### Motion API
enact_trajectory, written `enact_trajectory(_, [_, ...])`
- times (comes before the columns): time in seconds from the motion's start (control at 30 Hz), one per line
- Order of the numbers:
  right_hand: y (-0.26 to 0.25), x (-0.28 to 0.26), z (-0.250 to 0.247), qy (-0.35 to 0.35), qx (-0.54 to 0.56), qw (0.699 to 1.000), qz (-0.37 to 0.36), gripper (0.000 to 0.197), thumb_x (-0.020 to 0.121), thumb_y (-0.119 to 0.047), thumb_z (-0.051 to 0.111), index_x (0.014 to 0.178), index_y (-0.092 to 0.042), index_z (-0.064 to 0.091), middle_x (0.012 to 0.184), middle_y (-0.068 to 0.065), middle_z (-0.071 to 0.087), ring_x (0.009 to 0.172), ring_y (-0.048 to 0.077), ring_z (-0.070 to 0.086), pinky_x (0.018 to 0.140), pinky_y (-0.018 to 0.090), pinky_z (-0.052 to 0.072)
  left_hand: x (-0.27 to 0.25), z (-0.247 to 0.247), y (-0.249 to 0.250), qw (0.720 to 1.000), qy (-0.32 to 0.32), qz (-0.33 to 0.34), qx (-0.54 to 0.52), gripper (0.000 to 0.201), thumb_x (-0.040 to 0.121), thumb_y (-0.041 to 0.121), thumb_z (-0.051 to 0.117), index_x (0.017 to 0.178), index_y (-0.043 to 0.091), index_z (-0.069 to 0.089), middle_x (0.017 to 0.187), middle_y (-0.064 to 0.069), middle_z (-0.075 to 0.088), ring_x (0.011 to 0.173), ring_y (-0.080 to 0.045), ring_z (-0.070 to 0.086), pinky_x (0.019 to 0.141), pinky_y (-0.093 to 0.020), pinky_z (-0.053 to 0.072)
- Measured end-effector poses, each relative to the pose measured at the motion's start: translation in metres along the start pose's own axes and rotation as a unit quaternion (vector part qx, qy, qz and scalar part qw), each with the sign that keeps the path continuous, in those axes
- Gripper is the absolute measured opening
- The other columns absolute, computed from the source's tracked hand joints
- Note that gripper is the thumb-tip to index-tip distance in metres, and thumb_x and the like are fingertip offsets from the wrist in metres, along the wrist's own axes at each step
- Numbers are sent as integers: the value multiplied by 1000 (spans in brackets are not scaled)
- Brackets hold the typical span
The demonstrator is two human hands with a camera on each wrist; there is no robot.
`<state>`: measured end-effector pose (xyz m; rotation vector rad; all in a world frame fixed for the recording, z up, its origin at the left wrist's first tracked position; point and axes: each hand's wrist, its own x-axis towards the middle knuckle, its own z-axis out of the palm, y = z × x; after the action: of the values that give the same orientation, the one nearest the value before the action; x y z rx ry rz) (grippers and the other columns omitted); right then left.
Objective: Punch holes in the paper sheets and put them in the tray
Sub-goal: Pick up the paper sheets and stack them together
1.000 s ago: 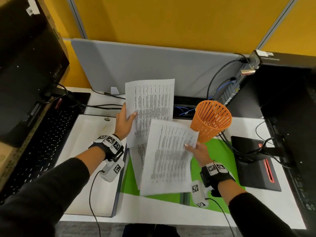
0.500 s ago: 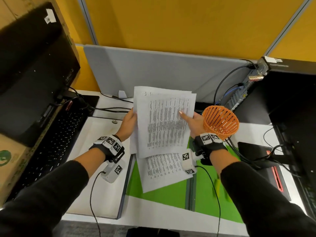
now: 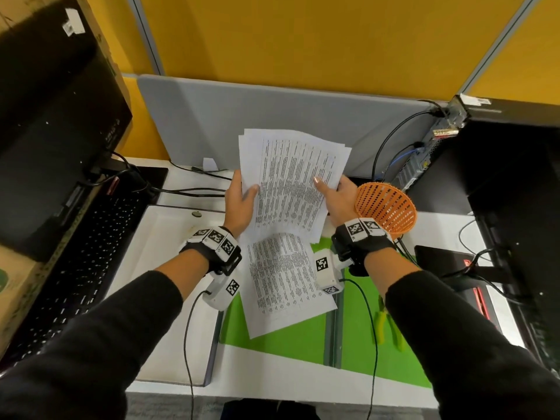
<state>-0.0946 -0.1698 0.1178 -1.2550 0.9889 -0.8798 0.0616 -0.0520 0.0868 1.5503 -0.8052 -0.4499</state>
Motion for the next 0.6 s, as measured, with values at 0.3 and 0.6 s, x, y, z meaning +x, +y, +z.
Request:
enact_trajectory(0.3, [53,-11,-13,-29,-96,995,29,39,82,2,62,121,0,53,123,19,60,112,30,59,94,45,50,-26,7,-26,999,0,-34,-21,44,90,-5,57,132,-5,44,120,-4,57,109,-12,57,83,-3,48])
enact_trajectory(0.6, [62,-13,-12,-34,-128,991,8,33,88,-1,56,120,-1,56,121,16,62,108,27,60,90,41,52,-21,-9,-28,997,-14,-73,17,34,90,4,61,123,-2,58,113,-8,66,100,-20,65,94,-40,52])
